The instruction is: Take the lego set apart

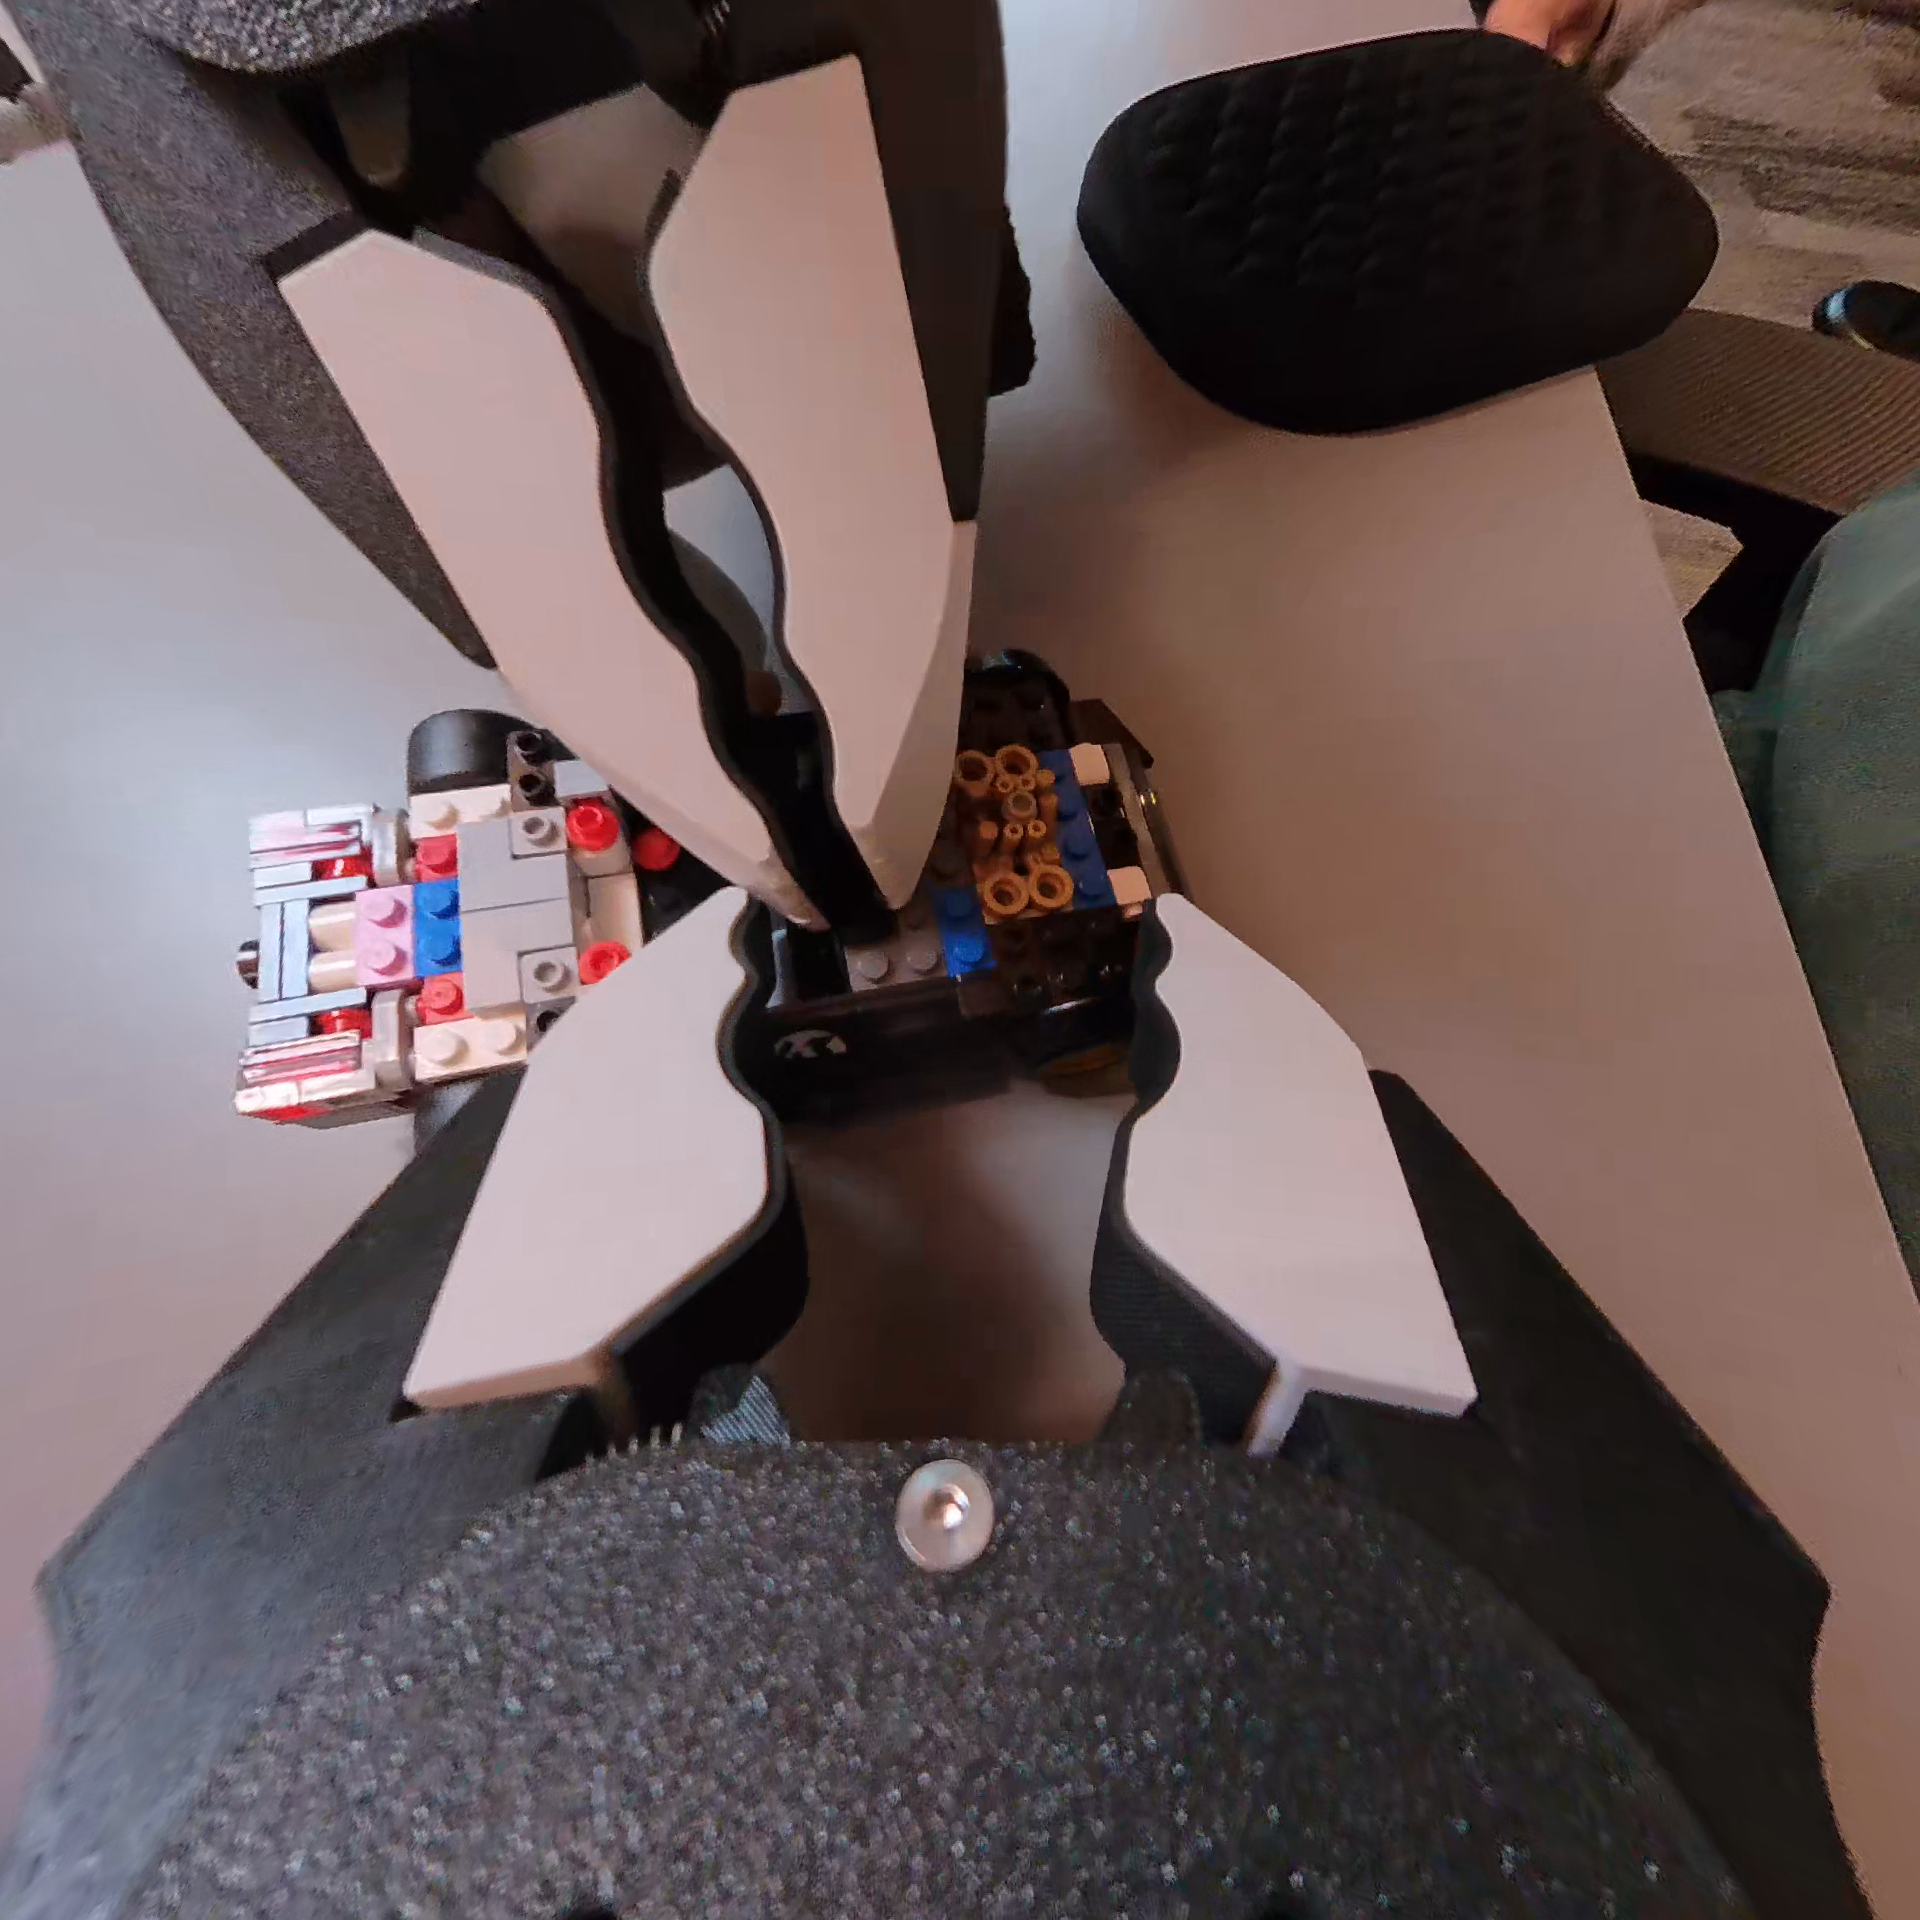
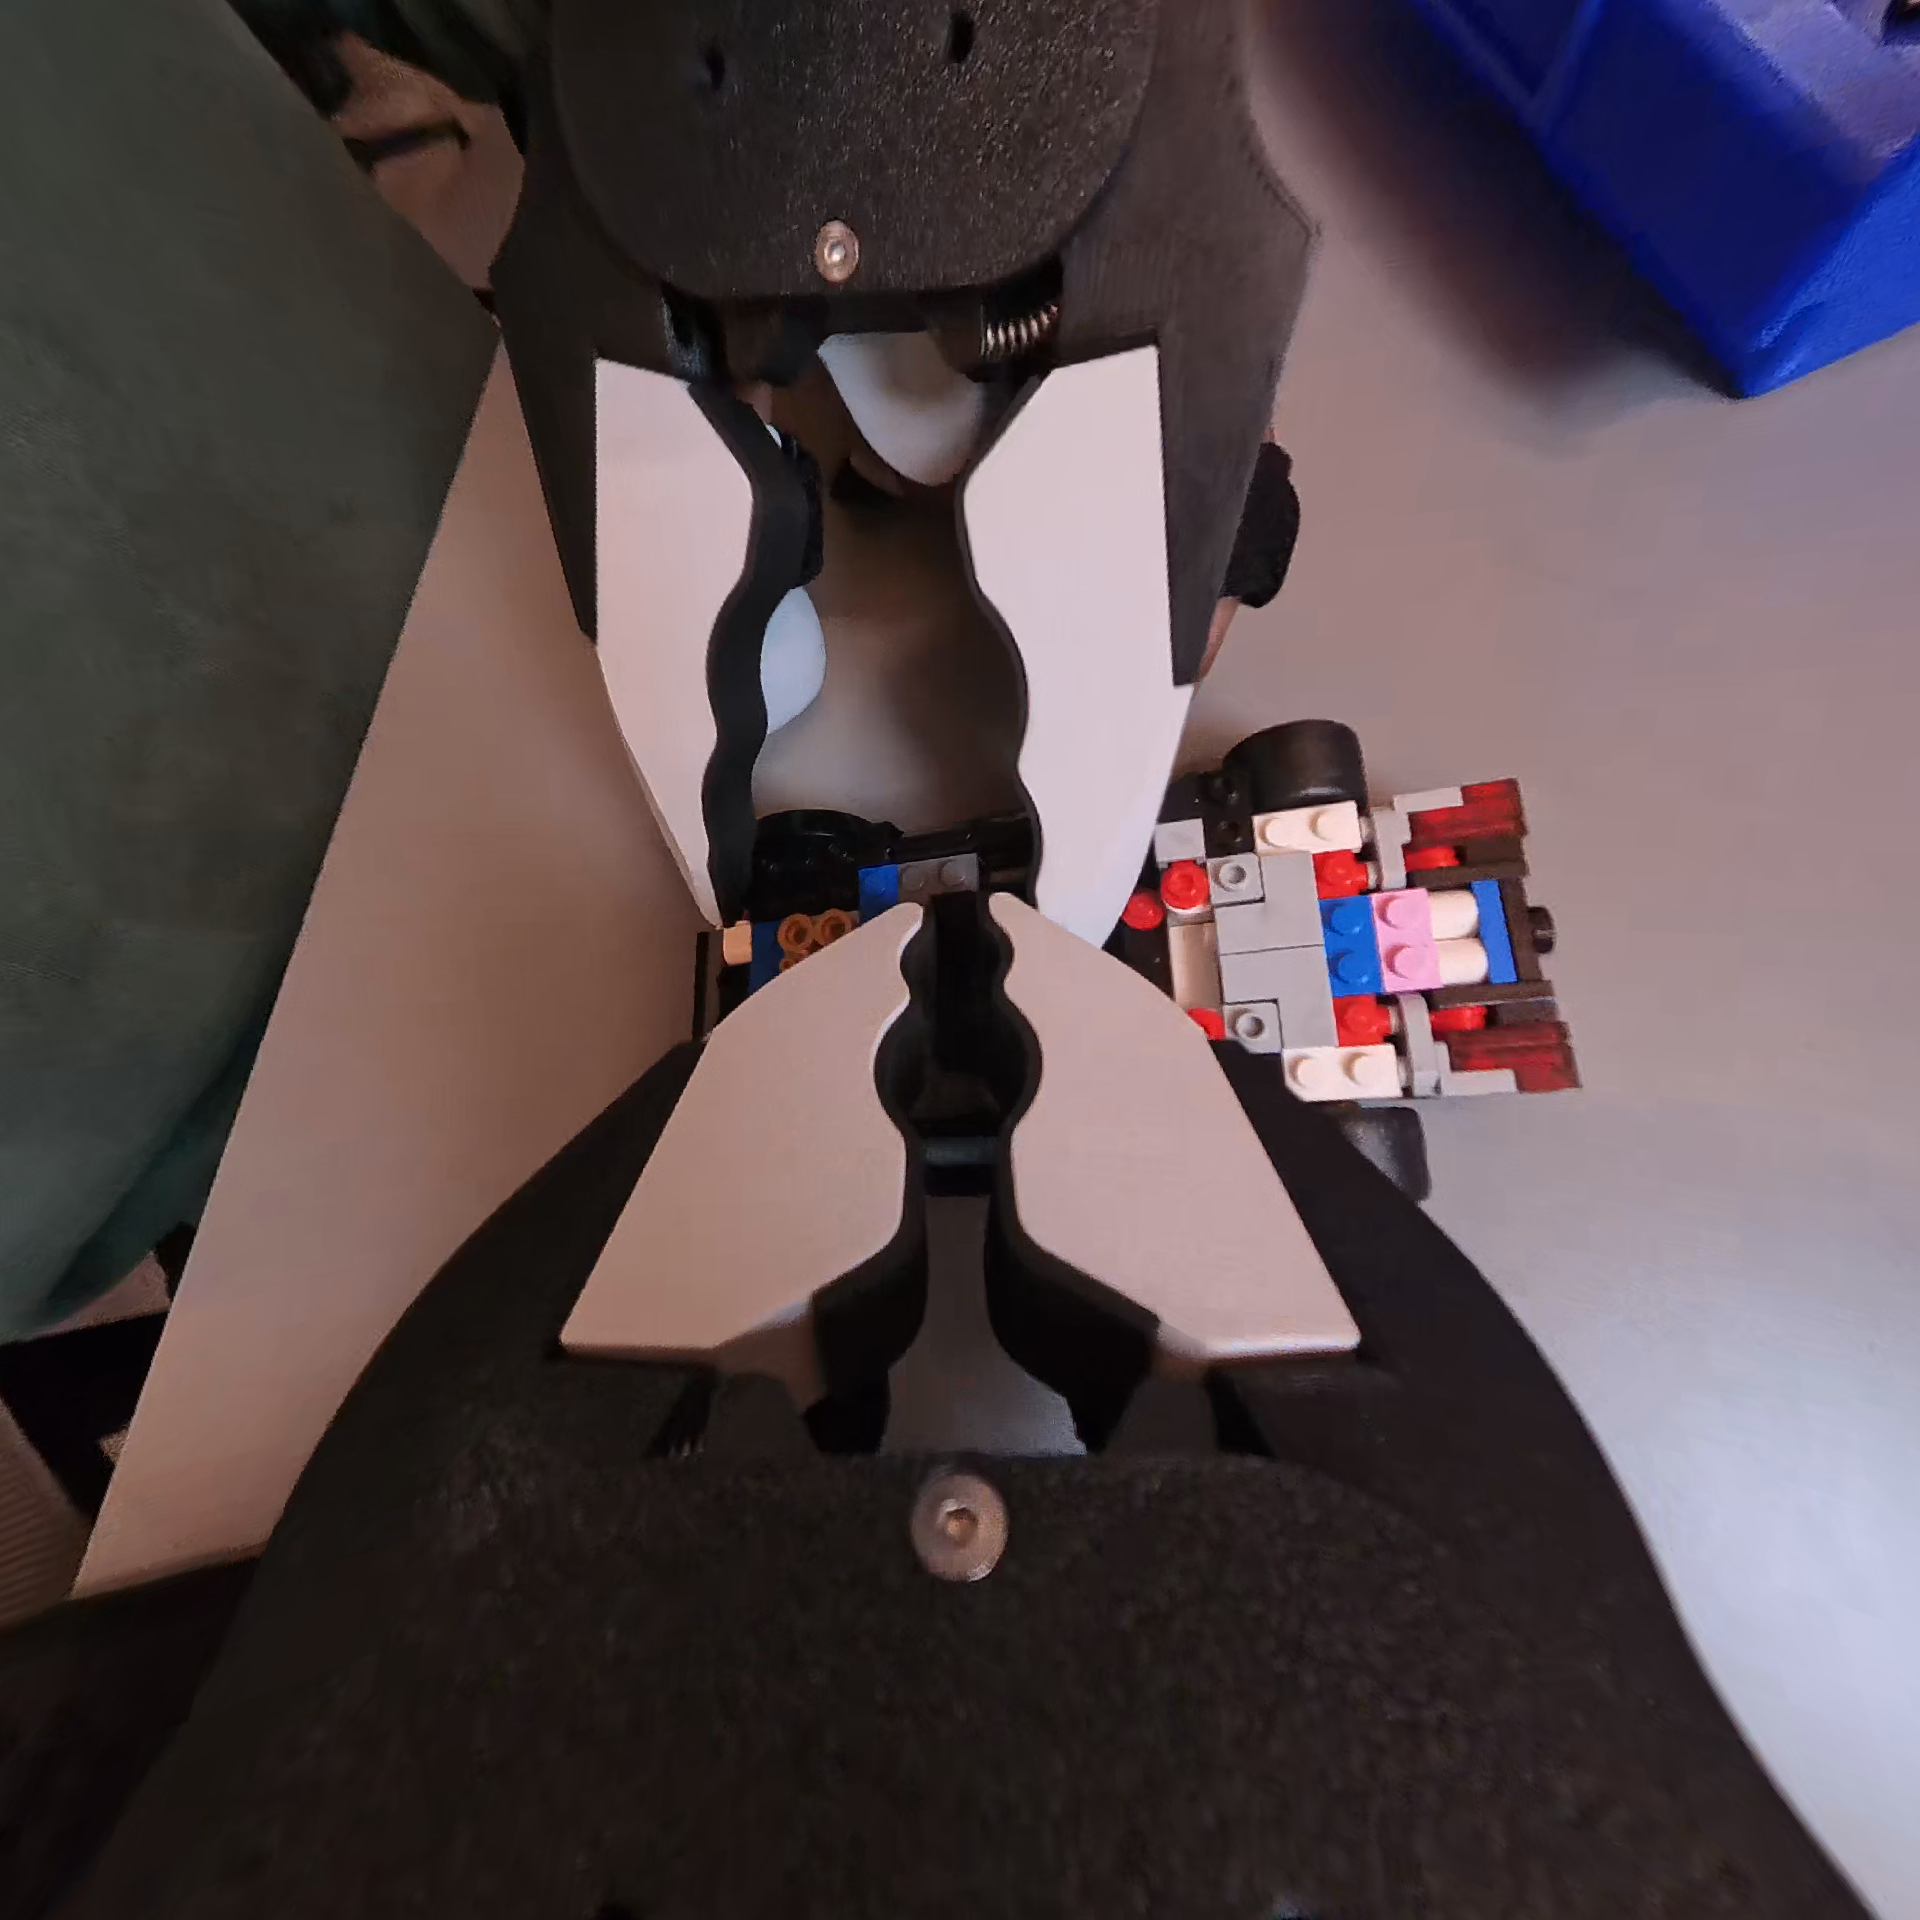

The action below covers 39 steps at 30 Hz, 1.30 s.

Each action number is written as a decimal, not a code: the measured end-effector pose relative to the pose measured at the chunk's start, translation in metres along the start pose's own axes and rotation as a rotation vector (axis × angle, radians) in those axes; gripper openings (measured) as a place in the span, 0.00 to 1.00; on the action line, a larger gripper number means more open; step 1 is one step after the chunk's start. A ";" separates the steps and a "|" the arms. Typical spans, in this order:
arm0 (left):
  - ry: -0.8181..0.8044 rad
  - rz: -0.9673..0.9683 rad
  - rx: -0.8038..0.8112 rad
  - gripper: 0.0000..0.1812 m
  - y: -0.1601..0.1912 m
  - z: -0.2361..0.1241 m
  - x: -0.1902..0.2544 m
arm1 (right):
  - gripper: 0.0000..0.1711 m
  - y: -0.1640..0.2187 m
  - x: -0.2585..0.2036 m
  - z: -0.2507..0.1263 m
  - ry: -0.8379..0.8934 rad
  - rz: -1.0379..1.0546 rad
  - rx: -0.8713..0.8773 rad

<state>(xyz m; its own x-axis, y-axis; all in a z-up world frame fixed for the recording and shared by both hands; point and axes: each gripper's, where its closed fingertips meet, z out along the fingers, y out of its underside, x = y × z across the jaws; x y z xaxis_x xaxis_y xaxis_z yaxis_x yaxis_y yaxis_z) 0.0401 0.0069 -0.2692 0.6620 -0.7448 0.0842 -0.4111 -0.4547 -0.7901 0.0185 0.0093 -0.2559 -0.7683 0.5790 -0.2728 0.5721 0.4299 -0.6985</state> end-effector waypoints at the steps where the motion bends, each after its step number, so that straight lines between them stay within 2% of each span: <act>1: 0.005 0.001 -0.001 0.37 0.000 0.000 0.001 | 0.03 0.000 -0.001 0.000 -0.010 0.011 0.022; 4: 0.016 -0.004 0.003 0.36 0.000 0.001 0.001 | 0.03 -0.002 -0.001 -0.001 -0.032 0.046 0.118; 6: 0.030 -0.040 -0.010 0.36 0.003 0.002 0.001 | 0.00 -0.015 -0.005 -0.012 -0.097 0.089 0.261; 10: -0.003 -0.020 -0.022 0.36 0.005 0.000 -0.008 | 0.00 -0.022 0.004 -0.023 0.011 0.056 0.336; 13: -0.001 -0.036 -0.011 0.39 0.004 -0.001 -0.010 | 0.00 -0.016 0.015 -0.022 0.119 0.013 0.228; 16: -0.026 -0.044 0.011 0.42 -0.001 -0.007 -0.013 | 0.00 -0.019 0.013 -0.016 0.114 -0.029 0.122; 17: -0.045 -0.044 0.010 0.42 -0.001 -0.009 -0.015 | 0.05 -0.018 0.014 -0.014 0.111 -0.046 0.072; 20: -0.110 -0.037 -0.019 0.43 0.003 -0.009 -0.018 | 0.08 -0.013 0.015 -0.005 0.079 -0.069 -0.065; 25: -0.190 -0.040 -0.013 0.43 0.006 -0.005 -0.021 | 0.07 -0.005 0.017 0.004 0.016 -0.103 -0.218; 30: -0.175 -0.038 -0.001 0.41 0.006 -0.005 -0.021 | 0.04 -0.004 0.018 0.005 -0.046 -0.109 -0.304; 33: -0.164 -0.030 0.008 0.41 0.006 -0.005 -0.020 | 0.04 -0.005 0.017 0.005 -0.069 -0.096 -0.280; 39: -0.121 -0.037 0.019 0.40 0.005 -0.002 -0.016 | 0.00 -0.015 0.004 -0.003 -0.240 0.067 -0.022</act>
<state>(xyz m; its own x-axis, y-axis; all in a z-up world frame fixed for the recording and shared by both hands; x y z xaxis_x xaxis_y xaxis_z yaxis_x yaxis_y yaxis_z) 0.0260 0.0151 -0.2734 0.7475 -0.6630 0.0408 -0.3740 -0.4709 -0.7990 0.0078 0.0078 -0.2447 -0.7733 0.4267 -0.4690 0.6279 0.4129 -0.6597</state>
